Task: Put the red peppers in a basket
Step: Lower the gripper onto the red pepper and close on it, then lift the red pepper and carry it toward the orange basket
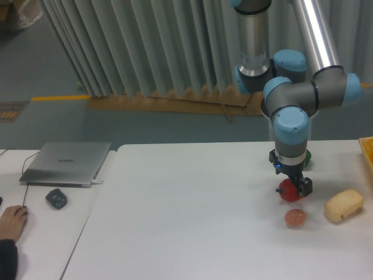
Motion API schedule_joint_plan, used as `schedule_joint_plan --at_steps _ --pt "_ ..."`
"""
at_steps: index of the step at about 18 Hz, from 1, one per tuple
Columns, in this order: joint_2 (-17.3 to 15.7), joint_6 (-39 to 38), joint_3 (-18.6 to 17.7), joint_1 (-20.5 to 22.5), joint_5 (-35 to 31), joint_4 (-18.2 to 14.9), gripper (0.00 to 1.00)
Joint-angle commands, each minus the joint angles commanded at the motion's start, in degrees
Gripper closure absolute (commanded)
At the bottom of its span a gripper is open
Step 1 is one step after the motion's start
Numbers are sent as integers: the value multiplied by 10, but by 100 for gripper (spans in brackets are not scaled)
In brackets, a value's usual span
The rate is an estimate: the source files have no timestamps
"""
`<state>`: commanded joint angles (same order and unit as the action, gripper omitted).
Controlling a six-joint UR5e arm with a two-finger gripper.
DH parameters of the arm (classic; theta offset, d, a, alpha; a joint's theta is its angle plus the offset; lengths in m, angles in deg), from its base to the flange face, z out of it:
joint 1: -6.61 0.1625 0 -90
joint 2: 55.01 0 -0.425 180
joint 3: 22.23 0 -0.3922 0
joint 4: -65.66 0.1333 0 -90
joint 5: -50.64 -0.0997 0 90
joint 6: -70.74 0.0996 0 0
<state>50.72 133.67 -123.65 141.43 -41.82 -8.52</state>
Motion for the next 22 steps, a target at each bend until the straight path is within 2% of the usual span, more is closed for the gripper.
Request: schedule_joint_plan --at_steps 1,4,5,8,10,12,15,17,22 --pt "0 -1 0 0 -1 0 0" --pt "0 -2 3 0 0 -1 24" --pt "1 -2 4 0 0 -1 27" --pt "1 -9 6 0 -1 -1 45" --pt "1 -10 6 0 -2 -1 46" --pt "1 -11 7 0 -2 -1 53" --pt "0 -10 11 2 -2 -2 58" --pt "0 -11 14 2 -3 -2 65" --pt "-5 -10 29 6 -1 -10 66"
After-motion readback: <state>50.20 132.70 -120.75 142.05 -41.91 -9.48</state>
